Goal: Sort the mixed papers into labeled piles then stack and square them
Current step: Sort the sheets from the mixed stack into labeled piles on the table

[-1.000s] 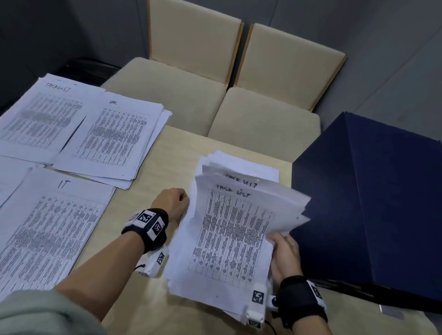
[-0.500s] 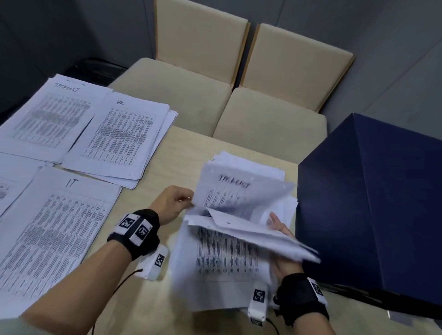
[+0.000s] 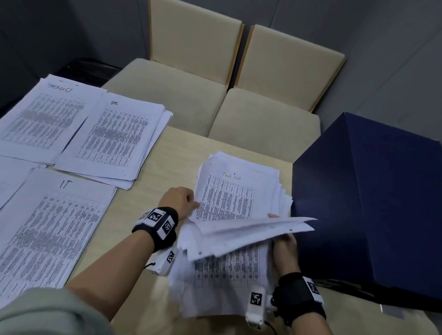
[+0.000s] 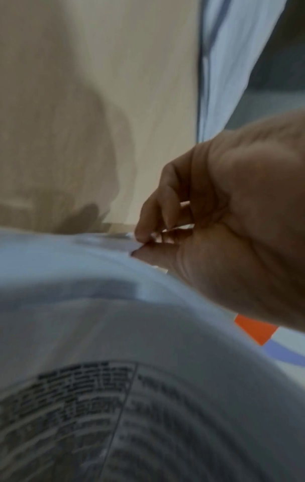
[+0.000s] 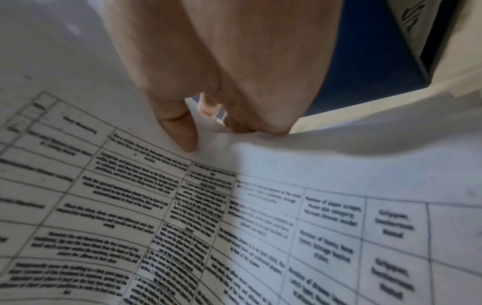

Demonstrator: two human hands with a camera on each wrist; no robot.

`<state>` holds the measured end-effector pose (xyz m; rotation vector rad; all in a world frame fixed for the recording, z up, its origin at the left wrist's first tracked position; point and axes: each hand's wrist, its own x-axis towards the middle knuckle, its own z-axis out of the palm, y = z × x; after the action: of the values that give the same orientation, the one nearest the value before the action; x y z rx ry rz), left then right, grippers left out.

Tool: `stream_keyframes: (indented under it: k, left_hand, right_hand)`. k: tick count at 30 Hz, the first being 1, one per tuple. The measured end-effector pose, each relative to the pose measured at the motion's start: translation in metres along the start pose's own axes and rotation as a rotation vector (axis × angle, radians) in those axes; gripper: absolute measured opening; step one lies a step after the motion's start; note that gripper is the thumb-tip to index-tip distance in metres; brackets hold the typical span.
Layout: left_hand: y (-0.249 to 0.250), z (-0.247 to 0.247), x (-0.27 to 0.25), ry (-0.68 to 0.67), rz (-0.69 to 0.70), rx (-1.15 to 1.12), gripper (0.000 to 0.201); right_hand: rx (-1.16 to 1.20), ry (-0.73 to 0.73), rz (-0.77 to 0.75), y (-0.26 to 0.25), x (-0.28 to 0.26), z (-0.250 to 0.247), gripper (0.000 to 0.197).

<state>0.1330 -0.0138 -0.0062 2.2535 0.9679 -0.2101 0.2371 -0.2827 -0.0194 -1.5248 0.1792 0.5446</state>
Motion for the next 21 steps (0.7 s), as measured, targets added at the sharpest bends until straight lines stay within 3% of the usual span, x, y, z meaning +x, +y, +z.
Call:
stream_keyframes:
  k: [4, 7, 9, 12, 15, 17, 19, 21]
  left_hand:
    - [0.003, -0.008, -0.012, -0.008, 0.068, 0.319, 0.008]
    - [-0.002, -0.014, -0.017, 0.024, 0.098, 0.462, 0.013]
    - [-0.009, -0.016, -0.015, 0.073, 0.133, 0.455, 0.032]
    - [-0.02, -0.018, -0.014, 0.077, 0.233, 0.261, 0.036]
    - [-0.029, -0.02, -0.016, -0.03, 0.362, -0.175, 0.023]
    - [-0.029, -0.022, -0.02, -0.177, 0.35, -0.467, 0.013]
    - [-0.024, -0.023, -0.024, -0.334, 0.298, -0.637, 0.017]
    - [-0.018, -0.021, -0.023, -0.355, 0.22, -0.707, 0.032]
  right_hand:
    - [-0.015, 0.016, -0.019, -0.001, -0.005, 0.007, 0.02]
    - [-0.001, 0.077, -0.022, 0.005, 0.0, 0.006, 0.019]
    - [0.033, 0.091, -0.014, 0.009, 0.0, 0.009, 0.021]
    - [0.129, 0.022, 0.038, 0.008, 0.0, 0.012, 0.029]
    - [0.12, -0.034, 0.064, 0.006, 0.004, 0.014, 0.019]
    - [0.125, -0.053, 0.063, 0.007, 0.008, 0.012, 0.032]
    - [0.059, -0.089, 0.053, -0.002, 0.005, 0.009, 0.016]
    - [0.012, -0.183, 0.072, -0.007, 0.0, 0.002, 0.012]
